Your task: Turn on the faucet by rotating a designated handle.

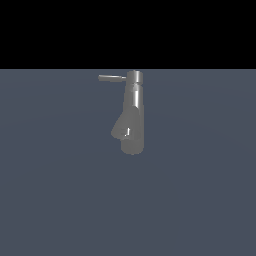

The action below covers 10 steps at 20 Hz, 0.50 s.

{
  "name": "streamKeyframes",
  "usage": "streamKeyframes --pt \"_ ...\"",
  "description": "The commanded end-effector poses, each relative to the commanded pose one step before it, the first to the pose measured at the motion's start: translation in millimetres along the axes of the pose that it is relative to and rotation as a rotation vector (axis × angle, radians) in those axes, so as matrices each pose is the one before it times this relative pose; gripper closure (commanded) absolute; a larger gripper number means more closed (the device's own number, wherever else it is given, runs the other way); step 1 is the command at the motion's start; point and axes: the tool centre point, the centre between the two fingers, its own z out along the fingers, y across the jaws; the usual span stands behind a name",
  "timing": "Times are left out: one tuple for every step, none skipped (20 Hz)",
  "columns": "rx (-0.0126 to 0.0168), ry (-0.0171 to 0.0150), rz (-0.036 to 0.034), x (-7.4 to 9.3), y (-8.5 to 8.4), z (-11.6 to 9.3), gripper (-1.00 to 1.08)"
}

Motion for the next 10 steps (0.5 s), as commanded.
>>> streamKeyframes --pt "0.00096 -0.00016 0.00517 1.37 -0.23 -0.02 1.08" --pt "0.00067 -0.0002 0.00458 1.15 -0.15 -0.03 1.08" --pt "0.0007 -0.00034 0.00568 1.39 -0.17 -0.02 1.08" --pt "0.00077 -0.00046 0.00685 1.66 -0.2 0.0 1.08" --pt "0.00085 -0.00058 0.00808 1.93 -0.21 0.01 1.08" --pt "0.00093 -0.00067 0.00906 2.18 -0.28 0.03 1.08" --pt "0.00104 -0.00072 0.01 2.41 -0.35 0.05 1.08" --pt "0.00118 -0.00079 0.01117 2.7 -0.41 0.07 1.08" --pt "0.00129 -0.00086 0.0122 2.97 -0.51 0.1 1.08" --pt "0.00136 -0.00096 0.0133 3.23 -0.58 0.14 1.08"
